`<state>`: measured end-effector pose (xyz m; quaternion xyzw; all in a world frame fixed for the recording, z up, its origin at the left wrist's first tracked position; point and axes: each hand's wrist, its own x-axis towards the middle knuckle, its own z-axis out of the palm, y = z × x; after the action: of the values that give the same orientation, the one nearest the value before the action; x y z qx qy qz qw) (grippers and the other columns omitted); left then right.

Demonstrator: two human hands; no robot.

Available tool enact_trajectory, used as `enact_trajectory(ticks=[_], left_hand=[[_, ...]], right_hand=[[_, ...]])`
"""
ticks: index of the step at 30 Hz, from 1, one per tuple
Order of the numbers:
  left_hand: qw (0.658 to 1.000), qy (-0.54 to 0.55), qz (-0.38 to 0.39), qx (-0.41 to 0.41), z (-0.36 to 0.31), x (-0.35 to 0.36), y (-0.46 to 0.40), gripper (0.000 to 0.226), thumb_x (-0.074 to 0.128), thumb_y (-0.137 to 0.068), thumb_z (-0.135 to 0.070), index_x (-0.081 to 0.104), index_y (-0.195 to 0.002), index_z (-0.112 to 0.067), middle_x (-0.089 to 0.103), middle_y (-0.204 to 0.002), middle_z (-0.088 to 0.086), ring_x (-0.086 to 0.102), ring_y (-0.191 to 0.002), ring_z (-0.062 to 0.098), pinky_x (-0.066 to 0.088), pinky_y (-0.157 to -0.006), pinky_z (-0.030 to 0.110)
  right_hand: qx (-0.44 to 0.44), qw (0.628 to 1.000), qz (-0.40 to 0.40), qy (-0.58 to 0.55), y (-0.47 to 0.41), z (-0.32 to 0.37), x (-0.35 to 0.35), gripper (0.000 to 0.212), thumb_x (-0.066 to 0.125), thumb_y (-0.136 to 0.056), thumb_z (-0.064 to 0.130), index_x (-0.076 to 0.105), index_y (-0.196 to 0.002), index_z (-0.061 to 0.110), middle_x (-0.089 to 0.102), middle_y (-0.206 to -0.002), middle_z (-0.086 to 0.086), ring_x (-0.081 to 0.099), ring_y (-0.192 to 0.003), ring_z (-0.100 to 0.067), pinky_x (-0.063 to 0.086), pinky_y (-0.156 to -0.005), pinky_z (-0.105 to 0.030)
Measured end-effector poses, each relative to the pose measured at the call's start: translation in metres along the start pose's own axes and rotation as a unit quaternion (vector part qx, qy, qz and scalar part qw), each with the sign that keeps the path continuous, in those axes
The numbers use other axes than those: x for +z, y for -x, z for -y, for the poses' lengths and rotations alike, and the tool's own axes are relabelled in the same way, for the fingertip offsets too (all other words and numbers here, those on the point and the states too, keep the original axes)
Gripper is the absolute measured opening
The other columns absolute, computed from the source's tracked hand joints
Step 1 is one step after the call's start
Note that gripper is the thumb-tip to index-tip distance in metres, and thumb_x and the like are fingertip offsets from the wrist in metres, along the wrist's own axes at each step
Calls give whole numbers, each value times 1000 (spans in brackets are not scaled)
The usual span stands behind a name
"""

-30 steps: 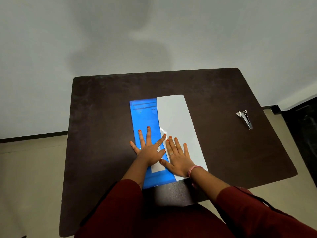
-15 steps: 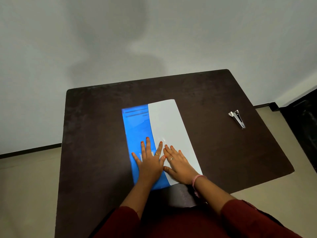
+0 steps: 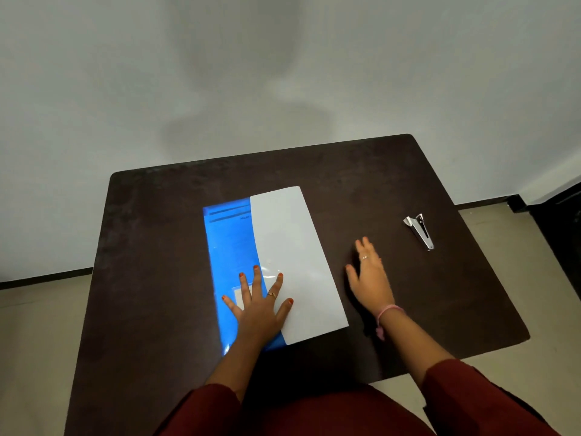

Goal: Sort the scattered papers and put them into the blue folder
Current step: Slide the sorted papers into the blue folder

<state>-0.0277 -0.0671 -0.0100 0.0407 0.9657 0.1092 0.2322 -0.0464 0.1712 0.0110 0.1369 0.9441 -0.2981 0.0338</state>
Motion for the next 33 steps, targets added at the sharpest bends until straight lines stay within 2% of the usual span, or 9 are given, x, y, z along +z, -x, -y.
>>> enact_trajectory(ticks=[3, 5, 7, 12, 20, 25, 33], left_hand=[[1000, 9, 3, -15, -11, -1, -4, 62, 23, -90, -69, 7, -147, -49, -22, -158, -2, -24, -144, 29, -8, -105, 70], [1000, 22, -2, -20, -17, -1, -6, 63, 25, -90, -68, 8, -147, -49, -22, -158, -2, -24, -143, 28, -10, -105, 69], [999, 39, -8, -21, -22, -1, -8, 65, 24, -87, -69, 9, -147, -49, -21, -158, -3, -25, -143, 27, -12, -105, 68], [997, 74, -30, -23, -36, -1, -14, 60, 36, -93, -61, 14, -147, -49, -19, -158, -6, -26, -143, 24, -17, -106, 64], [996, 80, -37, -10, -59, -3, -39, 60, 39, -91, -62, 17, -146, -50, -18, -159, -8, -28, -143, 21, -22, -104, 61], [996, 85, -39, 5, -61, -3, -53, 73, 25, -76, -76, 17, -145, -52, -17, -159, -10, -28, -142, 19, -24, -103, 61], [995, 94, -36, -3, -68, -6, -58, 73, 29, -77, -72, 19, -145, -49, -13, -160, -7, -26, -143, 21, -23, -104, 62]], right_hand=[[83, 991, -103, -33, -19, -25, -34, 58, 57, -90, 9, 36, -144, 7, 25, -154, -12, 24, -142, -29, 22, -116, -37], [113, 985, -131, -22, -31, -41, -51, 58, 58, -89, 9, 37, -143, 9, 27, -153, -11, 26, -141, -29, 26, -114, -39], [144, 979, -143, -9, -42, -55, -64, 59, 59, -89, 9, 36, -143, 12, 27, -152, -10, 28, -139, -29, 30, -112, -41], [191, 975, -117, -7, -66, -82, -81, 61, 59, -90, 9, 33, -145, 12, 28, -152, -12, 30, -138, -30, 32, -110, -41], [197, 973, -117, -22, -84, -102, -77, 53, 55, -92, 5, 39, -142, 10, 47, -136, -16, 42, -127, -30, 39, -104, -41], [172, 978, -102, -54, -86, -99, -71, 52, 56, -92, 6, 41, -141, 8, 45, -137, -15, 41, -129, -29, 36, -107, -38], [94, 990, -61, -84, -74, -66, -39, 50, 54, -92, 5, 42, -141, 6, 47, -132, -16, 42, -125, -29, 34, -106, -33]])
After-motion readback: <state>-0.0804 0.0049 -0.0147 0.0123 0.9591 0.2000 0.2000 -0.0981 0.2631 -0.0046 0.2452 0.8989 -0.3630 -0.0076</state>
